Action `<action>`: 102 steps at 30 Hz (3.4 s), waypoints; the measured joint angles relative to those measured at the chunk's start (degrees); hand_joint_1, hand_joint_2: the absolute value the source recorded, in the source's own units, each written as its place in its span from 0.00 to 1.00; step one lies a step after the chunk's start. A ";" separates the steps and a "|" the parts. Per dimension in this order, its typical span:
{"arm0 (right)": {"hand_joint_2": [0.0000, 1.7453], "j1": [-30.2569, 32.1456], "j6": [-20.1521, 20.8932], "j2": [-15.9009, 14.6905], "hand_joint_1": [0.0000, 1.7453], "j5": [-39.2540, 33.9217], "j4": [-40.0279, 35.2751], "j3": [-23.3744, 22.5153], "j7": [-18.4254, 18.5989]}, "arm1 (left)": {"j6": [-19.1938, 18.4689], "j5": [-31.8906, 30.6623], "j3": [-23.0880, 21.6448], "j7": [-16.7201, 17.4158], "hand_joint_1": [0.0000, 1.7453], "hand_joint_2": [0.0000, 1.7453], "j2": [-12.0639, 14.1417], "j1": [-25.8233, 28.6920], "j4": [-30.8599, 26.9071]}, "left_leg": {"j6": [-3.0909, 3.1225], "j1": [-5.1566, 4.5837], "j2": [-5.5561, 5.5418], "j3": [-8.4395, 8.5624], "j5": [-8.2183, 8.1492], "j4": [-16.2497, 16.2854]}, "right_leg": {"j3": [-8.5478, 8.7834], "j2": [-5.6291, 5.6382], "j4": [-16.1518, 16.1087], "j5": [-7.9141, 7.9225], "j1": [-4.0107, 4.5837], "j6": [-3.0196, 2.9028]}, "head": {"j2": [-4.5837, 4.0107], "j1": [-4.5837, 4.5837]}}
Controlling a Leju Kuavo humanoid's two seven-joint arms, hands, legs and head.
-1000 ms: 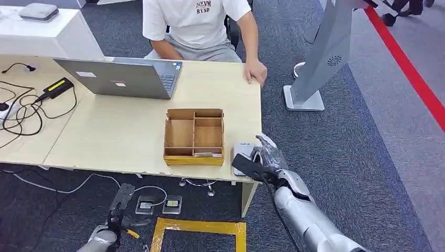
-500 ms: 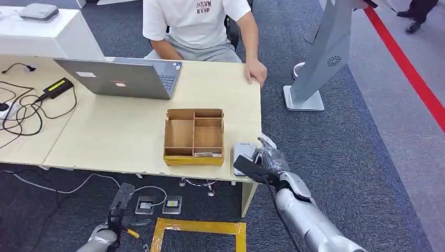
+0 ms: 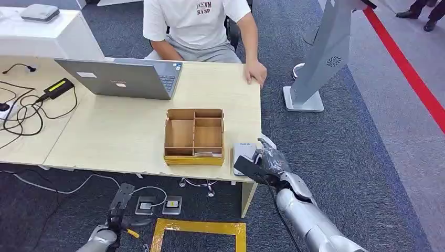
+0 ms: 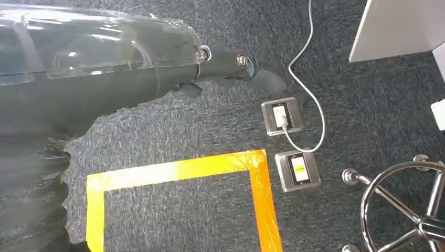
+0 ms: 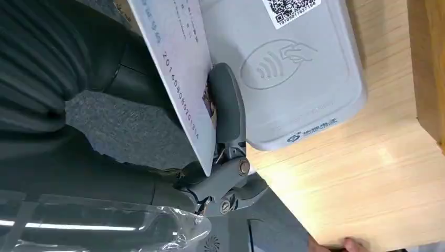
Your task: Pass the card to the sensor for recognition and then transmit it.
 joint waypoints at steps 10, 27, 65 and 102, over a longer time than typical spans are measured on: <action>1.00 -3.01 0.04 -1.05 1.00 0.07 -1.48 -0.13 -2.25 | 0.70 -0.21 0.00 0.00 0.00 1.00 0.09 0.53 -0.04 | 0.00 0.00 0.01 -0.03 0.01 0.02 | -0.03 0.00 0.01 0.02 0.00 0.00 | 0.00 0.00; 1.00 -19.38 3.12 -9.70 1.00 -2.64 -19.21 -6.03 -6.97 | -0.15 -2.51 -0.04 -1.84 0.00 1.00 0.13 0.15 -0.28 | 0.00 -0.03 0.05 -0.16 0.01 0.10 | -0.14 -0.01 0.01 0.11 -0.03 0.01 | 0.00 0.00; 1.00 -35.08 0.52 -1.09 1.00 15.39 0.83 0.83 -1.77 | -2.32 -2.01 -0.20 -0.57 0.00 1.00 0.59 -2.34 -1.20 | -0.02 0.05 0.00 -0.32 0.05 0.09 | -0.23 -0.03 0.01 0.13 0.04 0.00 | 0.00 0.00; 1.00 -33.94 5.02 -1.51 0.00 -8.97 2.10 -6.12 -8.83 | -0.50 -0.07 -0.15 -1.27 0.00 1.00 0.90 -1.11 -1.31 | -0.03 0.04 0.02 -0.28 0.05 0.10 | -0.23 -0.01 0.00 0.13 0.04 0.00 | 0.00 0.00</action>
